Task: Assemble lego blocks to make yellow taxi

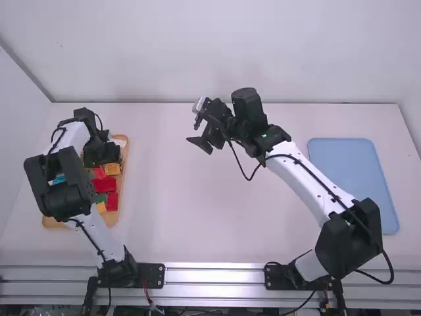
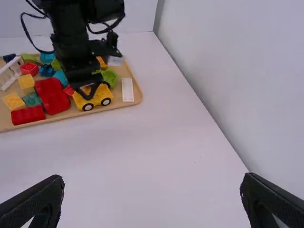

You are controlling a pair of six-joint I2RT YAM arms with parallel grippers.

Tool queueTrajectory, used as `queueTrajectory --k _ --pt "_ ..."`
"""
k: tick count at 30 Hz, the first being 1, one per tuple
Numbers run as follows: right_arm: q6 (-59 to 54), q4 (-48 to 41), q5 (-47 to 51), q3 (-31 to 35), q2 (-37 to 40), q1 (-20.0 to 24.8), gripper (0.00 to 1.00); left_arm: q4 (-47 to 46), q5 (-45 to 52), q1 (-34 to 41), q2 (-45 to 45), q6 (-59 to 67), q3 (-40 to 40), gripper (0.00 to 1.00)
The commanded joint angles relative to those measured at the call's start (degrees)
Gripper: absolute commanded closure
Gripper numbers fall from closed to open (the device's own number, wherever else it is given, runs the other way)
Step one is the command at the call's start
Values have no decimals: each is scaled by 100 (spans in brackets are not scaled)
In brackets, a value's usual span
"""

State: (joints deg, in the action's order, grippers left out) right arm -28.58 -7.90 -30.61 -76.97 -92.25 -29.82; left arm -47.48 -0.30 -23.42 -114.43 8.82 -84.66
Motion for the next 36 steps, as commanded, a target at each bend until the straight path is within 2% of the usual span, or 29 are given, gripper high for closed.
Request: queueTrajectory --k 1,3,5,13,18,23,36 --pt "24 7 111 -219 -46 -22 1 98 -68 -101 -24 -37 118 26" --pt "24 15 109 -219 -46 -22 1 219 -66 -98 -24 -20 238 32" --pt "26 20 109 -219 -46 -22 1 262 -66 -101 -24 -7 297 33" --pt "157 15 105 -219 -46 -22 1 540 540 -98 -24 468 503 28" --pt "175 0 109 -214 -46 -31 1 658 282 -90 -24 297 612 27" --pt "173 -11 109 -214 -46 -96 1 901 221 -94 -24 184 857 34" --pt "170 -125 114 -214 -46 -96 1 1355 221 -96 -24 302 1202 36"
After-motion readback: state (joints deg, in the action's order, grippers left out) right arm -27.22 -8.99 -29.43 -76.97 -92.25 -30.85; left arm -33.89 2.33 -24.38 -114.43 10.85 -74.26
